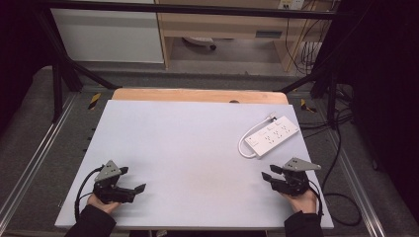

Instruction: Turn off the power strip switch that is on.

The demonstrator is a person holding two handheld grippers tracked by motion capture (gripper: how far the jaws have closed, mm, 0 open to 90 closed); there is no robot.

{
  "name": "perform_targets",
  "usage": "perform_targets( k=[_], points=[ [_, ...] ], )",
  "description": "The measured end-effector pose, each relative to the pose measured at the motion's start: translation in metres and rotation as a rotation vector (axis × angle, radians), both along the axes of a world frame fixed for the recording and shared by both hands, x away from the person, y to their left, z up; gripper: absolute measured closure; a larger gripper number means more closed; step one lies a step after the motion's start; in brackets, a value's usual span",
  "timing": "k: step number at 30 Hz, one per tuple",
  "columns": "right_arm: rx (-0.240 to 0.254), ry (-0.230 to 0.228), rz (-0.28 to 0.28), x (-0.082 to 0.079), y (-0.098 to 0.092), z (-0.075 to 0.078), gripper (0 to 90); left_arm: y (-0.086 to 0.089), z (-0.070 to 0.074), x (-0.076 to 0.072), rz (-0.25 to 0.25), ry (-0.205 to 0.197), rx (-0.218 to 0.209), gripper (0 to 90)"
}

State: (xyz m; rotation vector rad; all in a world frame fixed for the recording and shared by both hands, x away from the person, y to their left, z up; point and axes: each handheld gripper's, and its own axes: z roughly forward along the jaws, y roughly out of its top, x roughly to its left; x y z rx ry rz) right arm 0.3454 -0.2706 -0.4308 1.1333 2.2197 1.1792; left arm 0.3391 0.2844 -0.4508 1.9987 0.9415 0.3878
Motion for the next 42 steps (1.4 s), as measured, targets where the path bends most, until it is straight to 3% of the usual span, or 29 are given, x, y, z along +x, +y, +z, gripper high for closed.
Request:
perform_targets(
  k=[16, 42],
  points=[
    [0.004, -0.005, -0.013, 0.006, 0.001, 0.005, 71.2, 0.0, 0.0, 0.0, 0.002, 0.002, 0.001, 3.5],
    [0.007, -0.025, -0.065, 0.019, 0.001, 0.012, 89.4, 0.001, 0.0, 0.0, 0.005, 0.001, -0.001, 3.5]
  ],
)
